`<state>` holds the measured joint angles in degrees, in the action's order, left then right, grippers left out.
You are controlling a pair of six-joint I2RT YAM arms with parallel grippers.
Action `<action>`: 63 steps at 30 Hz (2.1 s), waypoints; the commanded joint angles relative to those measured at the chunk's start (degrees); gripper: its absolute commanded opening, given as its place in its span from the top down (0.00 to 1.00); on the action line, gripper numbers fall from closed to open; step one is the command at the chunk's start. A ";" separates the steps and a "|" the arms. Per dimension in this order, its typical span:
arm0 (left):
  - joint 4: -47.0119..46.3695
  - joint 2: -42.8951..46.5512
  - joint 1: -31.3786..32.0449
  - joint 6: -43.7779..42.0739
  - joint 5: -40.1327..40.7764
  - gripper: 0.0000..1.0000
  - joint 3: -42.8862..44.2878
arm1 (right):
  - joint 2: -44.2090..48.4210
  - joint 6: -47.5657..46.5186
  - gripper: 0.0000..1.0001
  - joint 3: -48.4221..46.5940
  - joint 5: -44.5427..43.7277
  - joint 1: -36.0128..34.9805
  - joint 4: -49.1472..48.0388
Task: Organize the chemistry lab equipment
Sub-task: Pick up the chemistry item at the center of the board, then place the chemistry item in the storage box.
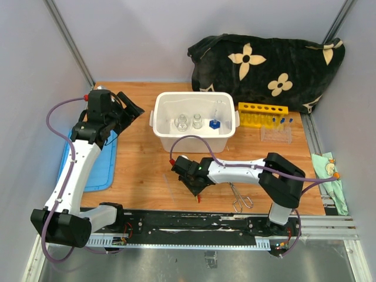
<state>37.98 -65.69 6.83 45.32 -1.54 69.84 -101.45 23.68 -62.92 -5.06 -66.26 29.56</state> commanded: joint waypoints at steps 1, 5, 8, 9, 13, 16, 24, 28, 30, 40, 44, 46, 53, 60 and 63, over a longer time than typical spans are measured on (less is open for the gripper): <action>0.21 1.62 -0.50 0.04 1.63 0.18 -0.30 | 0.21 -0.03 0.80 5.61 1.63 -1.59 1.04; -0.37 1.68 -0.50 0.23 1.46 0.18 -0.79 | 2.23 0.16 0.87 8.35 1.35 -1.59 2.12; -0.84 1.77 -0.50 0.47 1.54 0.18 -1.09 | 4.12 -0.37 0.93 8.84 0.37 -1.78 3.79; -0.88 1.71 -0.50 0.44 1.54 0.18 -1.11 | 5.06 -0.83 0.95 8.46 -0.46 -1.99 4.77; -1.07 1.62 -0.50 0.74 1.71 0.18 -0.94 | 9.55 -4.94 0.99 2.59 -3.55 -2.55 12.32; -1.75 1.54 -0.50 1.32 1.54 0.18 -1.06 | 13.43 -8.26 0.99 -4.10 -4.98 -2.72 18.16; -2.65 -0.19 -0.50 1.22 1.19 0.18 0.59 | 19.97 -18.25 0.99 -24.66 -10.75 -2.65 31.70; -2.37 -2.18 -0.50 0.42 0.82 0.18 1.94 | 21.43 -25.10 0.99 -30.90 -14.38 -2.06 30.90; -2.00 -3.69 -0.50 -0.26 -0.02 0.18 2.73 | 20.94 -30.85 0.99 -32.87 -15.88 -0.45 28.71; -1.24 -7.58 -0.50 -2.43 -1.52 0.18 4.62 | 11.61 -51.82 0.99 -31.48 -4.81 15.94 1.92; -0.81 -8.36 -0.50 -3.12 -1.08 0.18 6.62 | 7.01 -56.08 0.99 -31.51 0.28 19.72 -3.18; -0.88 -8.55 -0.51 -3.22 -0.86 0.18 7.14 | 4.53 -58.91 0.99 -31.66 2.51 20.94 -4.70; -1.48 -8.58 -0.50 -2.88 -0.09 0.18 6.40 | -5.84 -61.44 0.99 -36.91 10.48 24.66 -1.27; -1.72 -8.80 -0.50 -2.36 1.39 0.18 5.25 | -9.57 -57.32 0.99 -34.79 17.41 28.59 -0.25; -1.64 -9.00 -0.50 -2.49 2.05 0.18 5.47 | -9.82 -56.34 0.99 -33.43 18.91 28.97 0.43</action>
<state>37.36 -74.17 6.83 43.31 -1.21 75.40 -111.22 -34.87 -97.62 9.23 -38.33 28.58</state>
